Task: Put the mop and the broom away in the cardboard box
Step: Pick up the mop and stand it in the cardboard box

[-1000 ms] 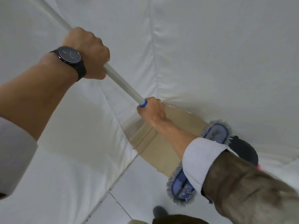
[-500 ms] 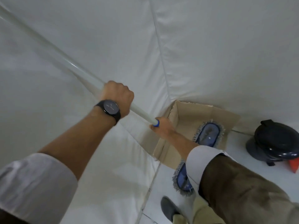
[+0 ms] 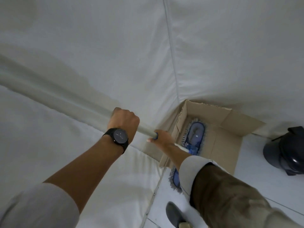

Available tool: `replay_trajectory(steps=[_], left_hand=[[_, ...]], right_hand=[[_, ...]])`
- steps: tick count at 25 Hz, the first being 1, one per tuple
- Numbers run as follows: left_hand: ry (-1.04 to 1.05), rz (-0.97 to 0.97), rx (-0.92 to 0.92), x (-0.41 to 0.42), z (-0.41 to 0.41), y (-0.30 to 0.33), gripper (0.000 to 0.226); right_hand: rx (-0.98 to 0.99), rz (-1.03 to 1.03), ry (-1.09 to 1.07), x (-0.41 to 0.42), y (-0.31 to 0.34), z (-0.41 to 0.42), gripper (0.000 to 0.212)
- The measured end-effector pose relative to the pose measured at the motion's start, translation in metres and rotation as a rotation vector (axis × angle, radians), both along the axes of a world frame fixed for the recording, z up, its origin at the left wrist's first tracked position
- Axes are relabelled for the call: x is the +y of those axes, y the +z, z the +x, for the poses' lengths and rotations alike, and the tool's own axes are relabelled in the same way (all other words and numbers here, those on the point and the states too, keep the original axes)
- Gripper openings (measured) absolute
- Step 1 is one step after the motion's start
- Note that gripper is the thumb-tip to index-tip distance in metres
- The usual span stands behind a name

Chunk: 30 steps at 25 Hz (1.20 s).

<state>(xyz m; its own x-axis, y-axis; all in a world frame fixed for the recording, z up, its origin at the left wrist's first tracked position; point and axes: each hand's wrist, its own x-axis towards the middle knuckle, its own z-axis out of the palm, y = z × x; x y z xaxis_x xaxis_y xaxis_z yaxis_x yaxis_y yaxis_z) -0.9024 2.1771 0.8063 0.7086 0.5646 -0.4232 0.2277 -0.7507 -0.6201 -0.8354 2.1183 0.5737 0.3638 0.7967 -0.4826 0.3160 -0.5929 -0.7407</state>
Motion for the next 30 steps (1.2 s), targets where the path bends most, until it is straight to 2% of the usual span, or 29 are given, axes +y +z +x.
replay_trajectory(steps=[3,7,12,15,19,23,25,28,30], left_hand=[[0.006,-0.014,0.05,0.016,0.012,-0.02,0.022],[-0.018,-0.026,0.102,0.031,0.028,-0.053,0.016],[-0.059,-0.089,0.07,0.042,0.036,-0.094,0.016],[-0.046,-0.101,0.081,0.046,0.037,-0.116,0.02],[-0.017,-0.068,0.112,0.048,0.037,-0.119,0.024],[-0.019,0.035,0.151,0.041,0.032,-0.093,0.033],[-0.034,0.089,0.128,0.038,0.024,-0.075,0.045],[-0.08,0.101,-0.009,0.022,0.009,-0.058,0.068],[-0.102,-0.005,-0.189,-0.011,0.0,-0.062,0.063]], right_hand=[[0.038,-0.007,0.012,0.021,-0.021,0.011,0.026],[0.096,-0.037,-0.018,0.038,-0.057,0.026,0.027],[0.157,-0.077,-0.064,0.038,-0.094,0.039,0.027],[0.159,-0.106,-0.006,0.036,-0.111,0.047,0.028],[0.135,-0.091,0.045,0.037,-0.121,0.045,0.031],[0.125,-0.106,0.048,0.035,-0.12,0.043,0.033],[0.098,-0.106,0.059,0.025,-0.107,0.044,0.045],[0.013,-0.102,0.03,-0.016,-0.077,0.052,0.082],[-0.055,-0.073,-0.063,-0.073,-0.048,0.06,0.083]])
